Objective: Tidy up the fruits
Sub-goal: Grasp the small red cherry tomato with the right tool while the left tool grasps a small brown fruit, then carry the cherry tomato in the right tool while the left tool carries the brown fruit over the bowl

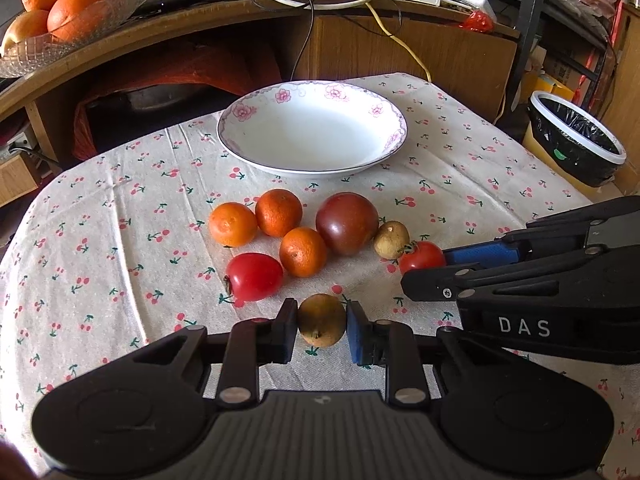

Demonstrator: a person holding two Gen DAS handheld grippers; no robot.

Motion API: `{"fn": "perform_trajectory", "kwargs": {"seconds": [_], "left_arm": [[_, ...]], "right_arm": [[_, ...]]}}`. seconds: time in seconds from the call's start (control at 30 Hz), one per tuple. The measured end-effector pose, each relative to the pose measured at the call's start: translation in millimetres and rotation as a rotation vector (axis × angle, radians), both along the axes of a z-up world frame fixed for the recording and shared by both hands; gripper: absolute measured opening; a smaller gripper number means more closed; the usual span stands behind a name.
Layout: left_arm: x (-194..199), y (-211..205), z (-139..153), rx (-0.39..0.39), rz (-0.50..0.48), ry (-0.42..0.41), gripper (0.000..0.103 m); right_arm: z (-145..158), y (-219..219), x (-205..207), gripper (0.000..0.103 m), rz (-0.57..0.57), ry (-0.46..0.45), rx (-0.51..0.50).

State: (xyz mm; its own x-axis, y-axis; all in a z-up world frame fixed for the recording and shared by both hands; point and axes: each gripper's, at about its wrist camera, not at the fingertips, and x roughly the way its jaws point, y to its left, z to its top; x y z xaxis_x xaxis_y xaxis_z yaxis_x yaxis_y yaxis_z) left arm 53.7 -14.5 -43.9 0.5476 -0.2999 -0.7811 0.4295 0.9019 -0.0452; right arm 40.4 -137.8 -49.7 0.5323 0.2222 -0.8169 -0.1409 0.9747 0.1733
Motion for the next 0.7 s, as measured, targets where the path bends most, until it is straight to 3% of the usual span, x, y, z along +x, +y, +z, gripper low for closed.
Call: {"fn": "perform_trajectory", "kwargs": {"seconds": [0.7], "left_arm": [[-6.4,15.9,18.4,0.005,0.041,-0.017,0.034]], "right_arm": [[24.6,10.2,-16.3,0.023,-0.003,-0.025,-0.08]]}}
